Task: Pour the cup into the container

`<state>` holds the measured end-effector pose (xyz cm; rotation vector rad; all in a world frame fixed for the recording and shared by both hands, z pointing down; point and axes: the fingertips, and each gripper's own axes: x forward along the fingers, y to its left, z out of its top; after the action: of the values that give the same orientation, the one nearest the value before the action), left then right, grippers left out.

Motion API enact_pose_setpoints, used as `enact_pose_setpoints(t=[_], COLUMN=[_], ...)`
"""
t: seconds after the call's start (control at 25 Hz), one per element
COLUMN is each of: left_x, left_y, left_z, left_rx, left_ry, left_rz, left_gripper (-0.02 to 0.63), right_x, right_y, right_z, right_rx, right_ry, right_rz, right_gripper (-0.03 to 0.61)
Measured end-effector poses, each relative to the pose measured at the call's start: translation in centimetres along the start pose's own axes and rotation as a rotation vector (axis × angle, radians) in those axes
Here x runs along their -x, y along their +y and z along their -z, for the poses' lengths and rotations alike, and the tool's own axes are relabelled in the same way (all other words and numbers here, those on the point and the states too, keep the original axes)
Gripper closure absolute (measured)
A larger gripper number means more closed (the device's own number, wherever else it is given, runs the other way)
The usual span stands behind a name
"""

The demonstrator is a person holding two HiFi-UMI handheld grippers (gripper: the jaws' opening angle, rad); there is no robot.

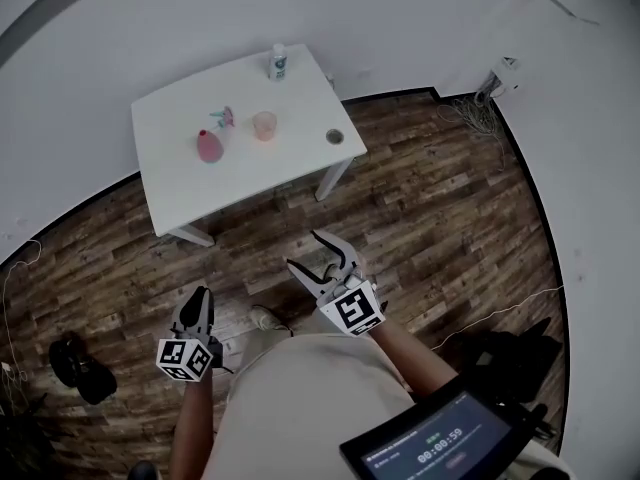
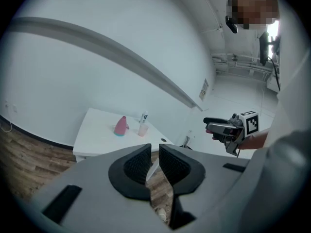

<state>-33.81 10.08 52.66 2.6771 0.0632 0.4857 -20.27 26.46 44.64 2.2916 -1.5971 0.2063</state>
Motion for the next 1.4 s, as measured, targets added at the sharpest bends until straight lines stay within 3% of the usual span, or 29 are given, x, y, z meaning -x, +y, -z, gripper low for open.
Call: enact_pose_setpoints(t=[0.4, 0.76, 0.88, 1.4], left_x=[-0.4, -3.2, -4.2, -7.2], left_y=[-1.5, -4.3, -5.3, -7.3], left_z=[0.7, 1.7, 1.4, -0.1], left_rx=[-0.057, -0.042, -0.042, -0.051], left_ry=[0.008, 0.042, 0.040, 0.031], left_rz=[-0.033, -0.086, -0.094, -0.105], left_gripper=[0.565, 0.565, 0.565, 0.565], right_x=[1.1, 1.8, 2.0, 0.6], right_y=[0.6, -4.5, -6.5, -9.8], right_z=[2.2, 7.5, 9.0, 6.2], right_rx=[0.045, 0.055, 0.070, 0.073], right_ry=[0.010, 0.107, 0.169, 0.090], right_rz=[-0.007, 0.025, 0.058, 0.039], right_gripper=[0.313, 0.314, 0.393, 0.433])
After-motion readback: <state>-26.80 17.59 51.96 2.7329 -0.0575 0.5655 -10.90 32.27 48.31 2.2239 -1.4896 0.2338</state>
